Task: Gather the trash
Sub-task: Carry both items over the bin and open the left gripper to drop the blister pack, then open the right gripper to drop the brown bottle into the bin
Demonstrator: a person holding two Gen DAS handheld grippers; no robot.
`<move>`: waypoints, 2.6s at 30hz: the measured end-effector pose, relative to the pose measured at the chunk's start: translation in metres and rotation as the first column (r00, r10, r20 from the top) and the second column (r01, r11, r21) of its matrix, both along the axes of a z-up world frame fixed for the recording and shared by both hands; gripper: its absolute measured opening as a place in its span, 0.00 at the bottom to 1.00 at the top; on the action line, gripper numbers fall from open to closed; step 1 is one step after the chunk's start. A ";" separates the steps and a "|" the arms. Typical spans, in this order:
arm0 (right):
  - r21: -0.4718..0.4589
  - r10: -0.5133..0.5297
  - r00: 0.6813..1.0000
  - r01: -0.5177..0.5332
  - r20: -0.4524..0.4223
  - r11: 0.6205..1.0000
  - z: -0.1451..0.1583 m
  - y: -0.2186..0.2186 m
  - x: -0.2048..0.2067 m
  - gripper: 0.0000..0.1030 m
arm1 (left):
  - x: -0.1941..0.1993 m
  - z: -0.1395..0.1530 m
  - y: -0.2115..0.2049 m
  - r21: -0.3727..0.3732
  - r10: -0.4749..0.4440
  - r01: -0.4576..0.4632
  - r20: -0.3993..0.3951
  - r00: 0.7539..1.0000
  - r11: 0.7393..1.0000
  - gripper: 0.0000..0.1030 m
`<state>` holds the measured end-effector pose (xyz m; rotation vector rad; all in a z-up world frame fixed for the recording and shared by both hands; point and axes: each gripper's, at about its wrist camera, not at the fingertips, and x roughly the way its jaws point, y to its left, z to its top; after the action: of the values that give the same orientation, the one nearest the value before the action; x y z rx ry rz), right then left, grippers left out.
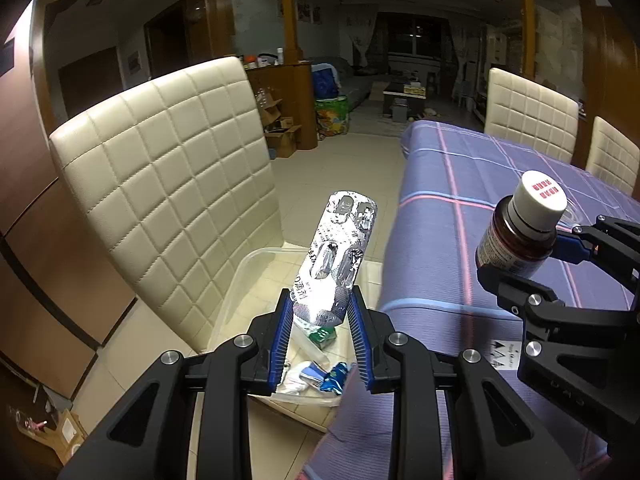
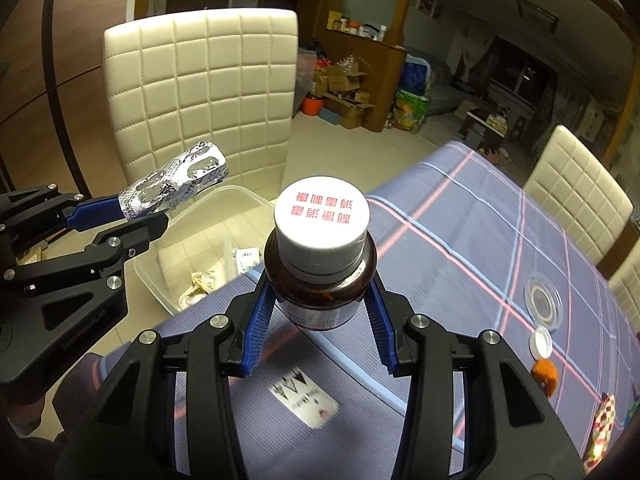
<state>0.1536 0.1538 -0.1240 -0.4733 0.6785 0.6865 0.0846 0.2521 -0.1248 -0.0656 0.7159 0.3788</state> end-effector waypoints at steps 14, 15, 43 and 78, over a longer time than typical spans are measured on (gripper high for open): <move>-0.018 0.063 0.998 -0.063 0.004 0.998 -0.004 0.036 0.002 0.45 | 0.002 -0.004 0.034 -0.010 0.063 -0.063 0.004 0.998 0.998 0.27; -0.018 0.066 0.998 -0.066 0.001 0.998 -0.004 0.038 0.003 0.45 | 0.002 -0.004 0.035 -0.010 0.067 -0.067 0.003 0.998 0.998 0.27; -0.028 0.043 0.999 -0.044 -0.034 0.999 -0.023 0.053 0.040 0.45 | 0.037 -0.034 0.068 -0.090 0.093 -0.099 -0.067 0.993 0.991 0.63; -0.013 0.048 0.999 -0.048 -0.021 0.999 -0.014 0.043 0.030 0.72 | 0.009 -0.010 0.050 0.004 0.103 -0.103 -0.040 0.994 0.995 0.64</move>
<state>0.1832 0.1971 -0.1375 -0.4972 0.6931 0.7328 0.0936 0.3020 -0.1352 -0.0937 0.7533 0.4810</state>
